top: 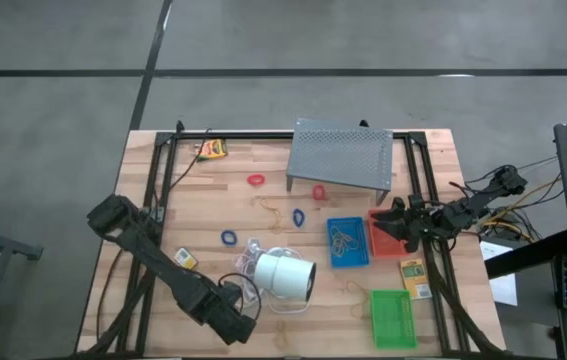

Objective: Pick & Place Office Desk Supplies
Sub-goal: Put the yellow rubber band into the blue bin

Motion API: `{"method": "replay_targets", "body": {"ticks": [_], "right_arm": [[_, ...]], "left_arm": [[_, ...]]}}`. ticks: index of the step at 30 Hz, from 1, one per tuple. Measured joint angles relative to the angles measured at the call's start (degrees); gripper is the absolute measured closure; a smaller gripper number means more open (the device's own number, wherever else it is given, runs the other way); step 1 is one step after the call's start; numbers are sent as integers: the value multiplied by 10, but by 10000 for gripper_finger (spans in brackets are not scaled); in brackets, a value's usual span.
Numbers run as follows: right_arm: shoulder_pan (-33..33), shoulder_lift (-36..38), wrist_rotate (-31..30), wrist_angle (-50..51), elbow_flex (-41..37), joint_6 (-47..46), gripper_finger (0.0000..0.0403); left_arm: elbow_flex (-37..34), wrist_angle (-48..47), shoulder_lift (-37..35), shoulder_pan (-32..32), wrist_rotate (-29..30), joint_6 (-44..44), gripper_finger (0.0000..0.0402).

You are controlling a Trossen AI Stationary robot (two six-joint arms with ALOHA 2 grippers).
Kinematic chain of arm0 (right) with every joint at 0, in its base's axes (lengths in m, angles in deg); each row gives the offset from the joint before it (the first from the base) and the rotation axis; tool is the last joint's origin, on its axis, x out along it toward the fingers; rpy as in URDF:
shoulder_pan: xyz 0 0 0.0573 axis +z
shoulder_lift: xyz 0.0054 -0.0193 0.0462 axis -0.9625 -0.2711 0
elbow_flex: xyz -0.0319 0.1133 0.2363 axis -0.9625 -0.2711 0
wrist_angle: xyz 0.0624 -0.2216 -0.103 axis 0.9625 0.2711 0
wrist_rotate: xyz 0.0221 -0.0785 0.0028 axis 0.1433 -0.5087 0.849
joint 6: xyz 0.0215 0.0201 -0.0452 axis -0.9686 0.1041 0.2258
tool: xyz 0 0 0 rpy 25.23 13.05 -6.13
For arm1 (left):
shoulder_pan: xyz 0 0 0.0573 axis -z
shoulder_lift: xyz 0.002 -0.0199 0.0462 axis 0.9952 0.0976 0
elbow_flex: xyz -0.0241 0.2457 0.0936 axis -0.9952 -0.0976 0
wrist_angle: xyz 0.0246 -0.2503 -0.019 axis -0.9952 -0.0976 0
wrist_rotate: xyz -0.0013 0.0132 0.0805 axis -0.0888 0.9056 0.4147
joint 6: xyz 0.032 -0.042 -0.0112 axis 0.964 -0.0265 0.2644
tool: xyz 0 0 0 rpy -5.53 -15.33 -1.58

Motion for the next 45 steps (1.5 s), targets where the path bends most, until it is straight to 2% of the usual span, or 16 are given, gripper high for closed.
{"method": "replay_targets", "body": {"ticks": [8,19,40,45], "right_arm": [[0,0,0,0,0,0,218],[0,0,0,0,0,0,218],[0,0,0,0,0,0,218],[0,0,0,0,0,0,218]], "left_arm": [[-4,-2,15,-2,-4,-2,297],[-55,35,15,-18,-4,4,297],[-56,41,15,-20,-4,13,297],[-80,67,12,-20,-6,12,297]]}}
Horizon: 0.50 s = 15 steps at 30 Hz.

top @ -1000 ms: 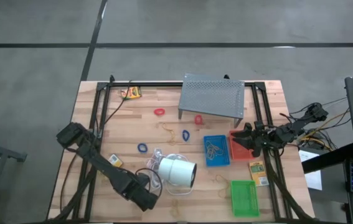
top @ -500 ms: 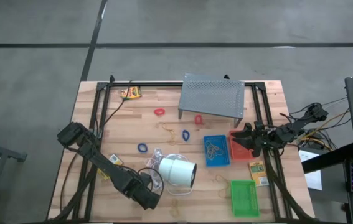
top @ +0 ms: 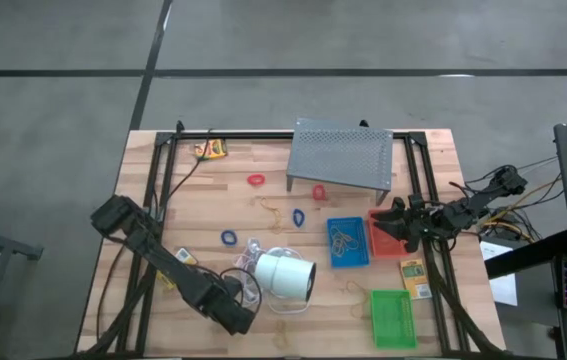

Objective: Pick & Place Office Desk Supplies
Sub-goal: Put the yellow rubber band into the blue bin

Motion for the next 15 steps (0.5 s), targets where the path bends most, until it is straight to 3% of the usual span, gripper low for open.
{"method": "replay_targets", "body": {"ticks": [8,15], "right_arm": [[0,0,0,0,0,0,218],[0,0,0,0,0,0,218]], "left_arm": [[-15,27,-1,0,-2,-1,304],[-15,29,0,0,0,-1,351]]}}
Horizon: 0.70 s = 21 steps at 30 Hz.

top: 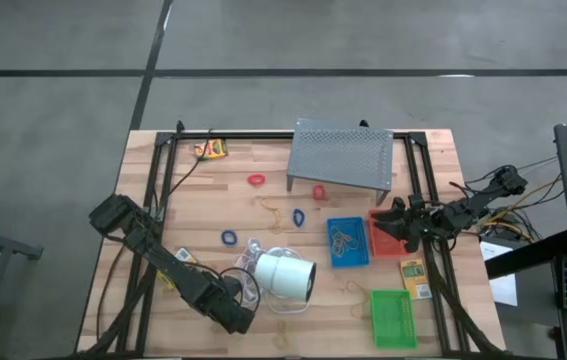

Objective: Pick & Place Office Desk Supplies
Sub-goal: Put the yellow rubber band into the blue bin

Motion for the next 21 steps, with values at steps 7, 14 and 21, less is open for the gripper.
{"method": "replay_targets", "body": {"ticks": [7,14,21], "right_arm": [[0,0,0,0,0,0,218],[0,0,0,0,0,0,218],[0,0,0,0,0,0,218]], "left_arm": [[0,6,1,0,0,0,397],[0,9,1,0,1,0,397],[-2,9,-16,-1,14,0,398]]}}
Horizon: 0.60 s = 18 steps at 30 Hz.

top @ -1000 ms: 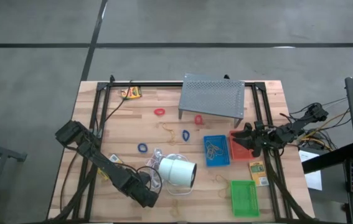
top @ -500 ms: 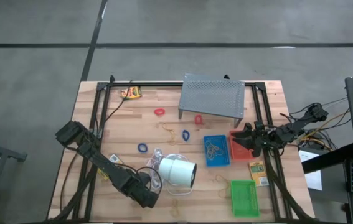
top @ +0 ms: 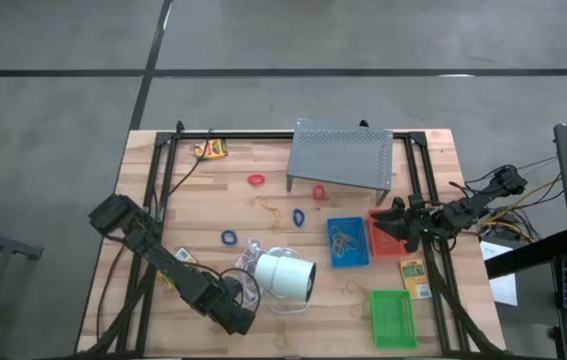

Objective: Pick & Place Office Desk Supplies
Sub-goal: Put the yellow rubber band into the blue bin

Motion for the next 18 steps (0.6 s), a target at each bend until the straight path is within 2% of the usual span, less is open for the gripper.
{"method": "replay_targets", "body": {"ticks": [8,18], "right_arm": [[0,0,0,0,0,0,218],[0,0,0,0,0,0,218]], "left_arm": [[0,-41,-57,0,33,0,398],[1,-89,-108,0,145,-1,398]]}}
